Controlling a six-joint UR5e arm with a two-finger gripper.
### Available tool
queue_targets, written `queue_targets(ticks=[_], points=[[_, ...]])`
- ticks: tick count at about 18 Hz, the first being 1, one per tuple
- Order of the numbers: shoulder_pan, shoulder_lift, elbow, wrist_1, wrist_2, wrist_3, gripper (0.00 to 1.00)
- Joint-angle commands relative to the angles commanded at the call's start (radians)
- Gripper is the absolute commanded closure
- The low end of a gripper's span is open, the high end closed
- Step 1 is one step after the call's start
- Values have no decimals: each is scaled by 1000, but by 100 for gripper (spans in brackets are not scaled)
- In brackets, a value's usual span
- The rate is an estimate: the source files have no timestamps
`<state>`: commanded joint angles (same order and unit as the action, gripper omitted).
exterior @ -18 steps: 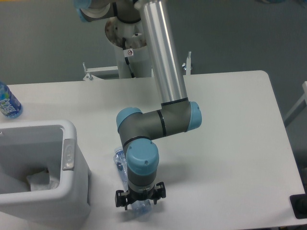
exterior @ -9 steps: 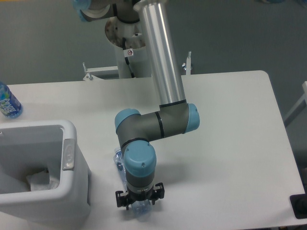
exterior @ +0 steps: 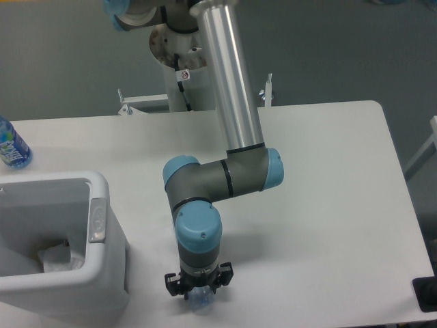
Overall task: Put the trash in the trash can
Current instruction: 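Close the gripper around the bottle's cap end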
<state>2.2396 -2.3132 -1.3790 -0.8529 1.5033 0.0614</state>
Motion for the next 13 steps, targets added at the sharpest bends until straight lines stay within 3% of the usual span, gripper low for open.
queue_targets(ticks=[9,11,13], points=[[2,34,2,0,3,43,41],[8,55,17,2,5,72,41],[44,112,37,15,-3,94,41]])
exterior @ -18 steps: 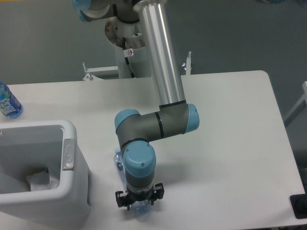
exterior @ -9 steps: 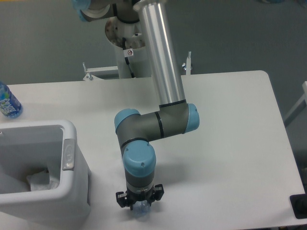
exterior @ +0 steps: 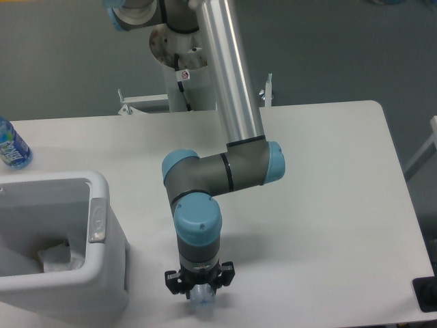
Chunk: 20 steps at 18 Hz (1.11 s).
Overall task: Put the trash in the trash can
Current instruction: 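Close the gripper around the bottle's cap end, then lift the bottle and carry it over the trash bin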
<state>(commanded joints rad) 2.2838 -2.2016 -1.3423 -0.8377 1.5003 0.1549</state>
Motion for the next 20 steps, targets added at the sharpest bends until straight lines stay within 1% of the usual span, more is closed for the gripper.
queue_targets(ticks=[2,5,6,9,11,14,16,20], points=[[45,51,26,14,-15,-9,40],[84,97,77,31,-46,-49,40],[89,105,103,37,-61,-66,40],[91,106,207,43,-95,-94,40],[85,112,250,55,-141,-129,40],[77,158,253,84,-222,-159,40],[69,181,255,89,-235,-173,40],[16,204,250,172,-288,-172,40]])
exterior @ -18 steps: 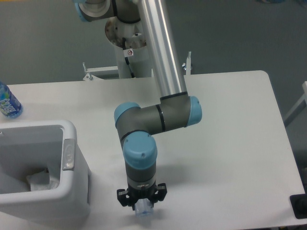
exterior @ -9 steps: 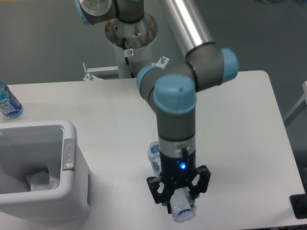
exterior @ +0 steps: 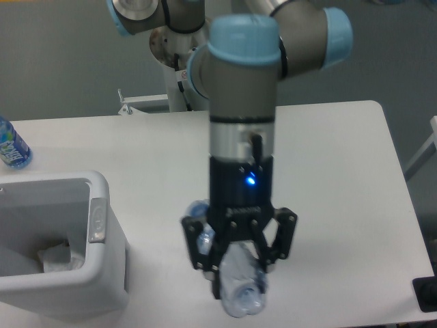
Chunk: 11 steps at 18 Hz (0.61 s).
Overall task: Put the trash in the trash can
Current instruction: 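Lift the bottle and carry it over the trash bin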
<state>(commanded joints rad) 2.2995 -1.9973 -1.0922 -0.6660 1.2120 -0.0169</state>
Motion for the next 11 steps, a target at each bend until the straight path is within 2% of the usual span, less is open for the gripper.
queue_targets(ticks=[2,11], points=[[-43,0,0,17,-6,3,40],[-215,6,-15,20,-6,23,40]])
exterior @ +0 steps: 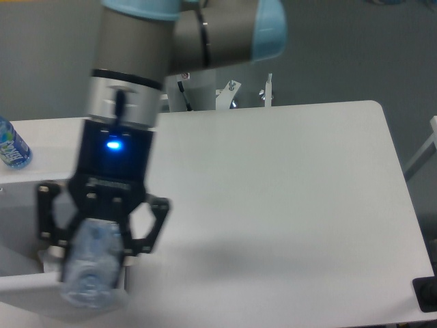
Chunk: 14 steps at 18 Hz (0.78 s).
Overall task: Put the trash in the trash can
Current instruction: 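Lift the bottle and carry it over the trash bin, then open the gripper to release the bottle into the bin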
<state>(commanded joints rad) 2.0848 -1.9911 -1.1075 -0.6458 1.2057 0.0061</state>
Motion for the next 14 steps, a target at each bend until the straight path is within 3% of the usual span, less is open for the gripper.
queue_targets(ticks=[4,5,8,14], points=[[-49,-8,-44,0,0,20,40],[-51,-8,-51,0,-2,24,36],[-54,-8,-67,0,0,52,2],[-46,18,-94,-5,12,57,0]])
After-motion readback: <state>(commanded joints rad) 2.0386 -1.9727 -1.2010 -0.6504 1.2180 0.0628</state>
